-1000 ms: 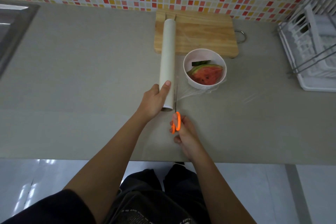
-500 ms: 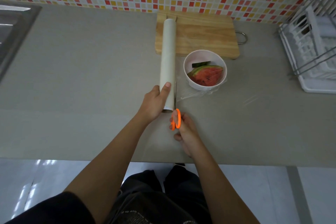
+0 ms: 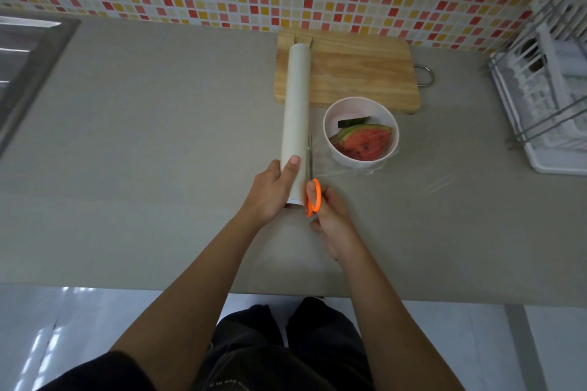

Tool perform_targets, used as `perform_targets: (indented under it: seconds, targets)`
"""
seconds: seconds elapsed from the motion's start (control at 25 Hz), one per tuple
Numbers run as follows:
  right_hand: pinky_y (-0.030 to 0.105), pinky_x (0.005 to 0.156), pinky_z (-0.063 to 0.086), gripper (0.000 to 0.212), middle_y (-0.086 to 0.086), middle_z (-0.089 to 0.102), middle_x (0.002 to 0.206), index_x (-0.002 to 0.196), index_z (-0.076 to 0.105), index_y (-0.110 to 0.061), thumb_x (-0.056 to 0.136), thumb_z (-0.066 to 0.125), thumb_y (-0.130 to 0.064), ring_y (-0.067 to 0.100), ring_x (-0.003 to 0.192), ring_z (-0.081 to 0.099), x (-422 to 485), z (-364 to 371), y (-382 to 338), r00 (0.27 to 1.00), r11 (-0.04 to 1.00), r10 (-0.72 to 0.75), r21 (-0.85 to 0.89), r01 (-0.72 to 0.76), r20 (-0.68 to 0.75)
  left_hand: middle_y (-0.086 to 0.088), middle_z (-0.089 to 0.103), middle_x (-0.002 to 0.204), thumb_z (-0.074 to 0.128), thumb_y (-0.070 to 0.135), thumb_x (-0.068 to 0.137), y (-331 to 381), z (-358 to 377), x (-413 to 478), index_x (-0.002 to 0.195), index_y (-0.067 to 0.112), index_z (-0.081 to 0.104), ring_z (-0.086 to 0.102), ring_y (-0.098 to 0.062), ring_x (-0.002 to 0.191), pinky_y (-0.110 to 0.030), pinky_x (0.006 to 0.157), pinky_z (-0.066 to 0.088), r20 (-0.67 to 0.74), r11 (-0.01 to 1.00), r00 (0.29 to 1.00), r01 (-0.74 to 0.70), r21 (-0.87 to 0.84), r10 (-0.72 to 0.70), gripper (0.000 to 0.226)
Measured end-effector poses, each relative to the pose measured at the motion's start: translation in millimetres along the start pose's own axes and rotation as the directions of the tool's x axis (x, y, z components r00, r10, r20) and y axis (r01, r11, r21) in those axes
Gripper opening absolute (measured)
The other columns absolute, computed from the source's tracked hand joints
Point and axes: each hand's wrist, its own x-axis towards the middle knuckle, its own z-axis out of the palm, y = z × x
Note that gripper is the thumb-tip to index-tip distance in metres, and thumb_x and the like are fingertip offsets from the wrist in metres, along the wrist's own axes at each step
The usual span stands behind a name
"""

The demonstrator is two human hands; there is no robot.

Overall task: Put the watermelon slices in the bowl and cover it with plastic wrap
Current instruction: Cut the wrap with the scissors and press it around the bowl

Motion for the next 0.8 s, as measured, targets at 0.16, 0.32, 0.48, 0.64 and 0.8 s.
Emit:
perform_targets:
  seconds: [0.16, 0.32, 0.48, 0.64, 0.8]
  targets:
    - [0.008, 0.039, 0.032, 0.028, -0.023, 0.059, 0.056, 0.081, 0.056, -0.028, 0.081, 0.059, -0.056, -0.007, 0.049, 0.05, 10.5, 0.4, -9.9, 1.0, 1.0, 0.014, -0.025, -0.014, 0.011, 0.001, 0.061, 0.087, 0.038, 0.063, 0.09, -2.6, -1.4, -0.7, 0.086, 0.019, 0.055, 0.059, -0.01, 0.075, -0.026, 0.059, 0.041, 0.012, 1.0, 1.0, -0.002, 0.008, 0.001, 0.047]
    - [0.014, 0.054, 0.041, 0.03, -0.007, 0.055, 0.062, 0.066, 0.061, -0.024, 0.083, 0.059, -0.049, 0.003, 0.059, 0.051, 24.4, 2.5, -18.2, 0.995, 0.997, -0.077, 0.014, 0.076, 0.065, 0.0, 0.063, 0.09, 0.038, 0.064, 0.089, -8.2, -3.5, -1.1, 0.09, 0.019, 0.057, 0.06, -0.01, 0.079, -0.025, 0.063, 0.043, 0.022, 1.0, 1.0, -0.003, 0.009, 0.003, 0.049]
    - [0.011, 0.054, 0.042, 0.035, -0.015, 0.057, 0.055, 0.059, 0.061, -0.028, 0.088, 0.054, -0.046, -0.002, 0.055, 0.052, 34.3, 8.4, -26.4, 0.99, 0.995, -0.102, -0.002, 0.103, 0.093, 0.002, 0.063, 0.091, 0.037, 0.066, 0.087, -13.9, -7.2, -2.9, 0.092, 0.021, 0.058, 0.062, -0.012, 0.081, -0.027, 0.065, 0.044, 0.042, 1.0, 0.999, 0.007, -0.008, -0.007, 0.05]
    - [0.008, 0.047, 0.041, 0.033, -0.018, 0.062, 0.057, 0.065, 0.064, -0.027, 0.09, 0.053, -0.045, -0.007, 0.052, 0.056, 46.1, 14.0, -35.6, 0.995, 0.997, -0.079, 0.01, 0.079, 0.062, 0.004, 0.063, 0.09, 0.037, 0.063, 0.09, -18.9, -13.6, -5.8, 0.09, 0.025, 0.057, 0.061, -0.009, 0.08, -0.026, 0.064, 0.043, 0.054, 1.0, 0.998, 0.009, -0.01, -0.008, 0.044]
    - [0.016, 0.056, 0.036, 0.026, -0.011, 0.059, 0.074, 0.079, 0.059, -0.025, 0.087, 0.055, -0.049, -0.002, 0.061, 0.053, 61.0, 20.7, -43.4, 0.999, 0.998, -0.034, -0.045, 0.035, 0.012, 0.001, 0.066, 0.095, 0.037, 0.064, 0.088, -25.2, -22.6, -10.0, 0.097, 0.022, 0.06, 0.063, -0.014, 0.086, -0.027, 0.069, 0.047, 0.067, 0.999, 0.998, 0.018, -0.029, -0.016, 0.049]
